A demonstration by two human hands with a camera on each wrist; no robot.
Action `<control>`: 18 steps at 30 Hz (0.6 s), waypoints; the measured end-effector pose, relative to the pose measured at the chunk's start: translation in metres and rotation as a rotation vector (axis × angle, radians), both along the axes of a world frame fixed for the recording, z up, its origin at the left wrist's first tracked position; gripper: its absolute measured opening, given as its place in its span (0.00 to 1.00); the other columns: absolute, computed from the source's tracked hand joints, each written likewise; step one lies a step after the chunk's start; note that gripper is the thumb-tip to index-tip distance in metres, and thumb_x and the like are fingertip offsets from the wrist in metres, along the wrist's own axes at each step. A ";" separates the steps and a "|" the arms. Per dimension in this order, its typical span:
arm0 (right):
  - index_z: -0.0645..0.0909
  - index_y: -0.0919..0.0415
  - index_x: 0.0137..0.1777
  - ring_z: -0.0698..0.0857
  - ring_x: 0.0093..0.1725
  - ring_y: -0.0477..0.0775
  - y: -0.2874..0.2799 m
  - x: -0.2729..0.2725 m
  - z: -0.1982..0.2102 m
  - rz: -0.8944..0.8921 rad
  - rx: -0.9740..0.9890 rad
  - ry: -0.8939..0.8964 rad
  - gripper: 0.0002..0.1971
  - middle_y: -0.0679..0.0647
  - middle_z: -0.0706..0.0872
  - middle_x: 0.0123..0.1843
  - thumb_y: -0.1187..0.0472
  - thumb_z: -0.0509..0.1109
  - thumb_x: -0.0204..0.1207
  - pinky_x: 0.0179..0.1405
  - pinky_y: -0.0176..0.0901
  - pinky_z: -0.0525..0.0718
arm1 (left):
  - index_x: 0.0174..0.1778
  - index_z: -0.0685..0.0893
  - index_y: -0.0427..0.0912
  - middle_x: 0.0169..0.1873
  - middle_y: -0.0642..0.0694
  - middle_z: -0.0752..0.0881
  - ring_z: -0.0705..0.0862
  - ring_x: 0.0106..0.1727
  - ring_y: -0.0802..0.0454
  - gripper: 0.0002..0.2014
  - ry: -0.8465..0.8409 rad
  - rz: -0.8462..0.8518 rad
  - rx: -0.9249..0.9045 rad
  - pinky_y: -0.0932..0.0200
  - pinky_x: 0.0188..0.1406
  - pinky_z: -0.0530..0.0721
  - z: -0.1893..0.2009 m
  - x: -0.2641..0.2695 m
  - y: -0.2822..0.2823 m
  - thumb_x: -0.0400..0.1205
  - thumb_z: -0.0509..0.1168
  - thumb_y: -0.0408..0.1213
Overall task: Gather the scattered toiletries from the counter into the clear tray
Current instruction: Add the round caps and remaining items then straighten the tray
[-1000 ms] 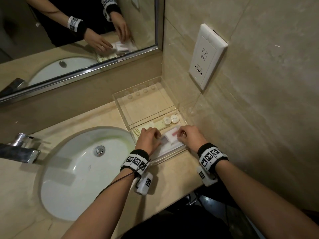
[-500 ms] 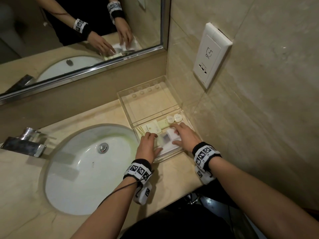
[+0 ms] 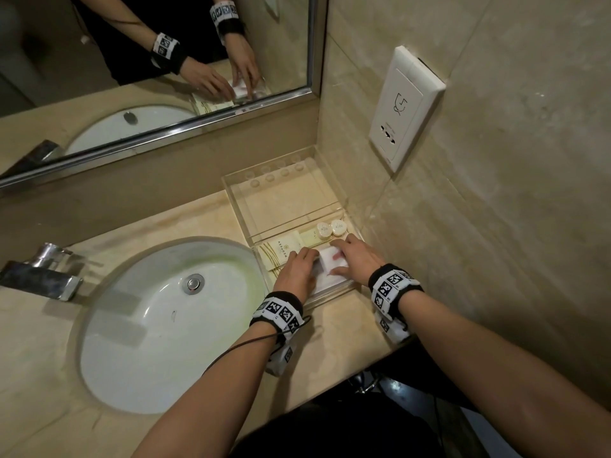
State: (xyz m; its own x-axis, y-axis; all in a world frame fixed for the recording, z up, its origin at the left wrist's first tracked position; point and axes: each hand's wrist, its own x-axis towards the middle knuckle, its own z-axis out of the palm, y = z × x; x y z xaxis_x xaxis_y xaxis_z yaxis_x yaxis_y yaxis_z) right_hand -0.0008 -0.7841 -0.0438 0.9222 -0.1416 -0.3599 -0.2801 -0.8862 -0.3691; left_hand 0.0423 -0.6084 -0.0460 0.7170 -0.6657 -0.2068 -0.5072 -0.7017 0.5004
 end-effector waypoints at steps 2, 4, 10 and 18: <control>0.70 0.50 0.76 0.83 0.59 0.57 0.000 -0.001 -0.002 -0.005 0.003 0.009 0.34 0.54 0.80 0.64 0.49 0.78 0.71 0.59 0.54 0.84 | 0.68 0.74 0.44 0.64 0.46 0.79 0.76 0.58 0.45 0.26 0.005 -0.008 -0.007 0.47 0.57 0.80 0.000 0.000 0.002 0.74 0.67 0.25; 0.69 0.49 0.77 0.84 0.58 0.56 0.001 -0.001 -0.001 -0.006 0.022 0.000 0.35 0.54 0.80 0.63 0.49 0.78 0.71 0.57 0.54 0.85 | 0.68 0.74 0.43 0.65 0.46 0.78 0.75 0.59 0.45 0.26 -0.019 -0.016 -0.023 0.47 0.58 0.80 0.003 0.000 0.006 0.74 0.68 0.27; 0.76 0.50 0.73 0.79 0.59 0.56 0.002 -0.003 -0.003 -0.042 0.000 -0.214 0.28 0.55 0.77 0.59 0.51 0.77 0.72 0.57 0.51 0.84 | 0.67 0.78 0.41 0.64 0.42 0.79 0.76 0.63 0.43 0.19 -0.257 0.053 -0.044 0.49 0.61 0.80 0.007 0.009 0.036 0.79 0.67 0.33; 0.77 0.53 0.72 0.76 0.67 0.58 0.025 -0.001 -0.005 0.047 -0.035 -0.216 0.23 0.54 0.75 0.73 0.52 0.71 0.77 0.67 0.56 0.78 | 0.84 0.57 0.47 0.85 0.46 0.56 0.54 0.85 0.42 0.34 -0.142 -0.034 0.177 0.52 0.81 0.61 -0.004 0.019 0.060 0.83 0.58 0.23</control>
State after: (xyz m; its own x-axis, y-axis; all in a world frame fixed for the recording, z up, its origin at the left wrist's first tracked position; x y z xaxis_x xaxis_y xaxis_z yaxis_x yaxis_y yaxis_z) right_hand -0.0017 -0.7589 -0.0491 0.9832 -0.1058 -0.1487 -0.1561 -0.9096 -0.3852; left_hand 0.0617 -0.5479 -0.0496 0.7250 -0.6523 -0.2212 -0.5886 -0.7535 0.2928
